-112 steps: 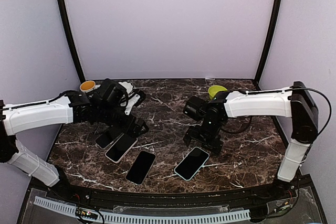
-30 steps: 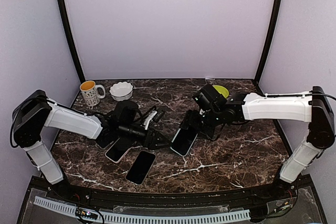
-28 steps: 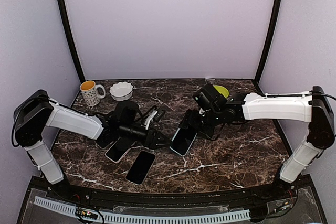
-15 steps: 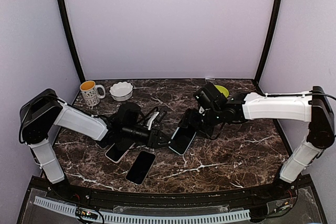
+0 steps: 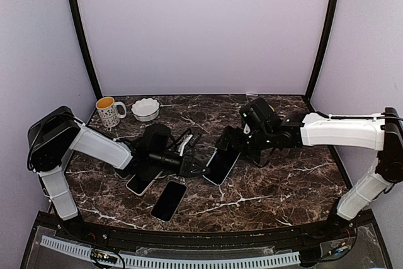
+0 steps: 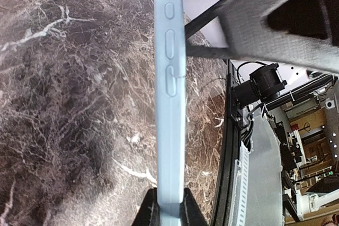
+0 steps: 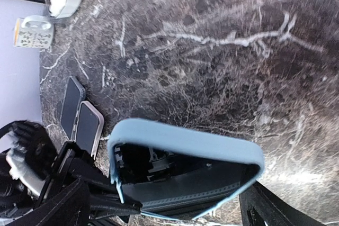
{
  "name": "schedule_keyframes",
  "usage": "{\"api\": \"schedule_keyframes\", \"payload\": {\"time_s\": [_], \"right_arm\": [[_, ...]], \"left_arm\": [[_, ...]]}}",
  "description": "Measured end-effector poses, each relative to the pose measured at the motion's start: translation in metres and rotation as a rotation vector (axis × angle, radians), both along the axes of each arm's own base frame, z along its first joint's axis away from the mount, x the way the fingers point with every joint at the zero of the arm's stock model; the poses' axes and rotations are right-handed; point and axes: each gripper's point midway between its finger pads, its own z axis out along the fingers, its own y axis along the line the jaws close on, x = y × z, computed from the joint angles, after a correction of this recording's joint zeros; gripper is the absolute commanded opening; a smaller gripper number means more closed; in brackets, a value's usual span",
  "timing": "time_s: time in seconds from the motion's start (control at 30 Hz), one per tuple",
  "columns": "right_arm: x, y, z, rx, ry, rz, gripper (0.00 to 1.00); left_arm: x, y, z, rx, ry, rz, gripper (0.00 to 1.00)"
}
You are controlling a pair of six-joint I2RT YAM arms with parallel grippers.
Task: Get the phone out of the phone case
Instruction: Pass from the right arm to the left, then pass from the left arm to the right
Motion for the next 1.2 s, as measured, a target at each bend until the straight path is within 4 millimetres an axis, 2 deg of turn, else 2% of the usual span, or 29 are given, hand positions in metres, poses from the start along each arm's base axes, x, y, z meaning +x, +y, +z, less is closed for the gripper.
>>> {"api": "schedule_keyframes", "payload": {"time_s": [0.1, 0.27, 0.4, 0.6, 0.87, 1.0, 1.2], "right_arm": [[0.005, -0.010, 0.020, -0.024, -0.100, 0.034, 0.98], [0.017, -0.034, 0.068, -0.084, -0.342, 0.104, 0.98], [0.017, -0.049, 0.087, -0.140, -0.460, 0.167, 0.98], [-0.013, -0.051, 0.082, -0.128, -0.593, 0.383, 0.98], [-0.075, -0.055, 0.074, 0.060, -0.893, 0.643, 0.98], [-0.093, -0.042, 0.075, 0.103, -0.986, 0.802, 0.98], [-0.108, -0.020, 0.065, 0.116, -1.015, 0.995, 0.96]], "left_arm": [[0.005, -0.002, 0.007, 0.019, -0.041, -0.007, 0.00], [0.008, 0.005, 0.018, 0.072, -0.087, -0.034, 0.00], [0.014, 0.017, 0.028, 0.117, -0.122, -0.051, 0.00], [0.018, 0.039, 0.054, 0.183, -0.209, -0.097, 0.00], [-0.011, 0.060, 0.093, 0.205, -0.394, -0.264, 0.00], [-0.024, 0.068, 0.102, 0.192, -0.460, -0.325, 0.00], [-0.042, 0.076, 0.108, 0.133, -0.570, -0.398, 0.00]]}}
